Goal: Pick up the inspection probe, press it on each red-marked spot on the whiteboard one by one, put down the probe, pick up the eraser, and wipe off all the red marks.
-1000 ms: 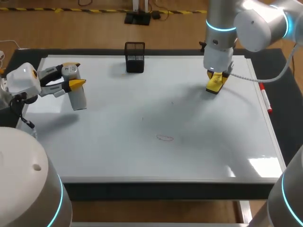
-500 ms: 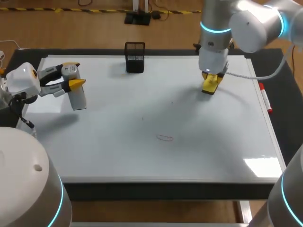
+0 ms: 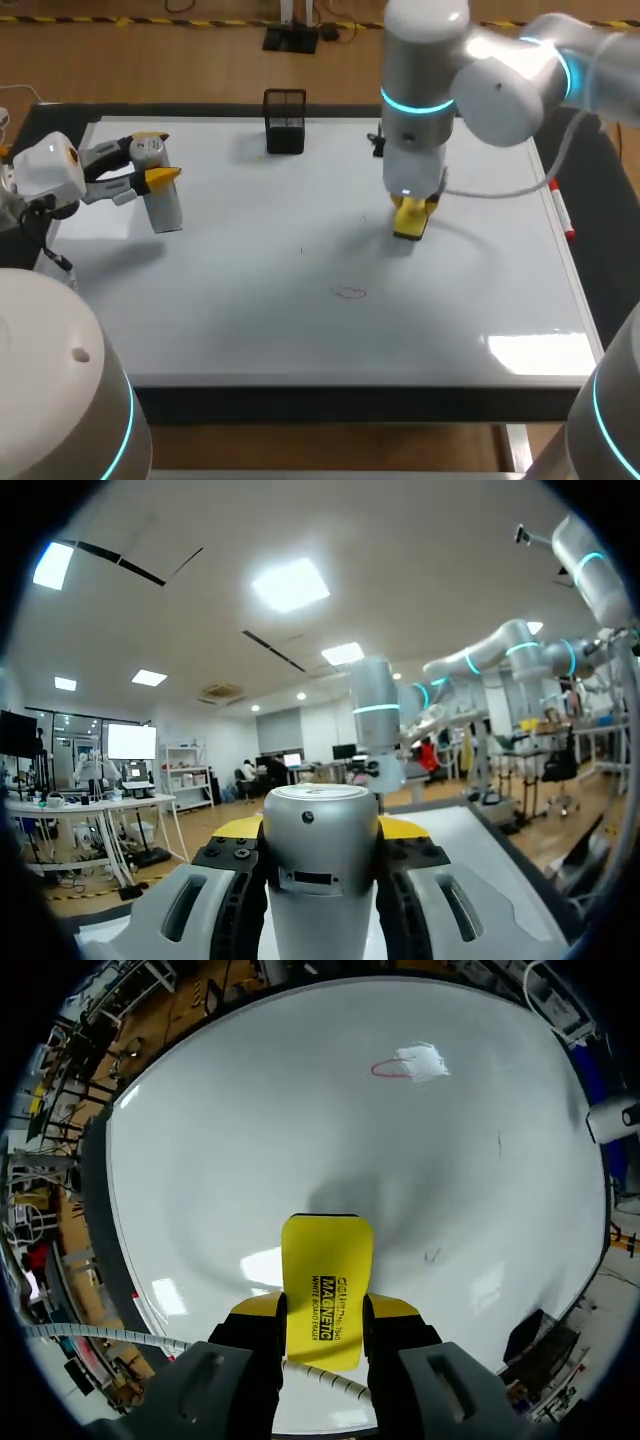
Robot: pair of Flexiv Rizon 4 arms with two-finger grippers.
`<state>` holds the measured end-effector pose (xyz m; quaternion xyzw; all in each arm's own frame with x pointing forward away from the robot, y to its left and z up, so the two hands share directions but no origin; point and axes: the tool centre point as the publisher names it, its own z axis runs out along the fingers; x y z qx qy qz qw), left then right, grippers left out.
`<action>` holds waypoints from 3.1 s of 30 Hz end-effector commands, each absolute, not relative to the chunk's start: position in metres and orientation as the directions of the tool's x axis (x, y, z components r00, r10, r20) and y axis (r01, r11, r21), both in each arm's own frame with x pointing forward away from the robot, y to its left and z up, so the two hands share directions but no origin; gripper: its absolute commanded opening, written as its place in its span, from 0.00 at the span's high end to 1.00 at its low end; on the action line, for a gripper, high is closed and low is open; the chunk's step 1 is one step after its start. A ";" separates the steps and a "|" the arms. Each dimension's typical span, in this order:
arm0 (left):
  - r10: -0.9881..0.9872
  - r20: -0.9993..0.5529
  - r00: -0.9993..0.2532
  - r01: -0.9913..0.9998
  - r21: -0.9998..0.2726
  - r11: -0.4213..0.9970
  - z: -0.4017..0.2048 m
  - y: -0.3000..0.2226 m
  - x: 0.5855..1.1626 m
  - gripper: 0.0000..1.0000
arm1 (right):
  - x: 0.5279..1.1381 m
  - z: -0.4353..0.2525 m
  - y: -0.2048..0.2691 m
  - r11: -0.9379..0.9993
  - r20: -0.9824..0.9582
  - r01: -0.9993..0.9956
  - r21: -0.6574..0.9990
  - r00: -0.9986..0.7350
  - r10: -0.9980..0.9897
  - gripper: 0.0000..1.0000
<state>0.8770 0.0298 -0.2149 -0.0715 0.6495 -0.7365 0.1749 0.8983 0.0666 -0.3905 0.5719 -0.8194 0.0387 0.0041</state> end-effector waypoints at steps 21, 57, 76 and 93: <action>-0.351 -0.122 -0.928 0.166 -0.981 -0.096 -0.214 0.030 0.877 1.00 | 0.786 -0.395 0.174 0.078 0.019 -0.988 -0.131 -0.081 -0.996 1.00; -0.351 -0.122 -0.928 0.166 -0.981 -0.096 -0.214 0.030 0.877 1.00 | 0.778 -0.424 0.231 -0.044 -0.027 -0.995 -0.089 0.047 -0.999 1.00; -0.351 -0.122 -0.928 0.166 -0.981 -0.096 -0.214 0.030 0.877 1.00 | 0.777 -0.423 0.189 0.011 0.013 -0.995 -0.101 -0.012 -1.000 1.00; -0.351 -0.122 -0.928 0.166 -0.981 -0.096 -0.214 0.030 0.877 1.00 | 0.782 -0.419 0.143 0.071 0.057 -0.991 -0.116 -0.078 -0.995 1.00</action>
